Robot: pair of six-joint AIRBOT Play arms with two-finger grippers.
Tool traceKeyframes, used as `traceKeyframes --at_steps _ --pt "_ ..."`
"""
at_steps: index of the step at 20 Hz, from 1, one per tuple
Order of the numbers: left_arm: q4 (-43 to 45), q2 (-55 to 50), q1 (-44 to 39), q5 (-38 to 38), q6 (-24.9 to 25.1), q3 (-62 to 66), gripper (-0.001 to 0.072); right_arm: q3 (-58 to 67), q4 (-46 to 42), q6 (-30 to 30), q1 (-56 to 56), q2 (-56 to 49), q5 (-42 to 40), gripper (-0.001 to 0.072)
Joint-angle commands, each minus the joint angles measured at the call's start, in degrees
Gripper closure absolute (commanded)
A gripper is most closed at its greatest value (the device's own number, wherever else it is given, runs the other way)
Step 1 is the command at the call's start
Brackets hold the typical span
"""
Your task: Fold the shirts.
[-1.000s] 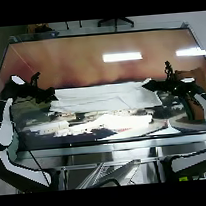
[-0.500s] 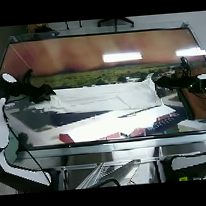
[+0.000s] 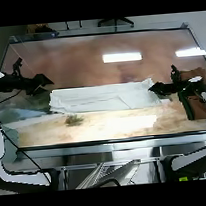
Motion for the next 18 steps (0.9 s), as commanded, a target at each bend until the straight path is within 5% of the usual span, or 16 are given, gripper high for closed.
traceKeyframes --at_steps 1,2,3,6,10,18 --pt "-3.63 -1.88 -6.16 1.11 0.83 0.04 0.0359 0.33 0.59 -2.32 3.15 -1.40 0.68 0.0510" --pt "-3.67 -3.13 -8.74 2.34 0.90 0.04 0.0533 1.44 0.61 -2.97 3.69 -0.90 1.79 0.0692" --pt "-3.80 -4.61 -12.13 4.28 0.90 0.04 0.0693 2.91 0.61 -2.89 4.00 -0.09 2.56 0.0688" --pt "-4.04 -9.81 -22.49 12.63 0.72 0.07 0.0694 8.72 0.61 -0.81 3.93 4.81 6.78 0.0690" --pt "-14.75 -17.51 -35.30 24.65 0.83 0.68 0.0694 18.03 0.87 5.11 4.04 12.26 18.25 0.0690" --pt "-15.72 -35.98 -47.28 24.35 -6.75 24.59 0.0696 29.20 3.45 12.22 4.11 22.53 26.53 0.0690"
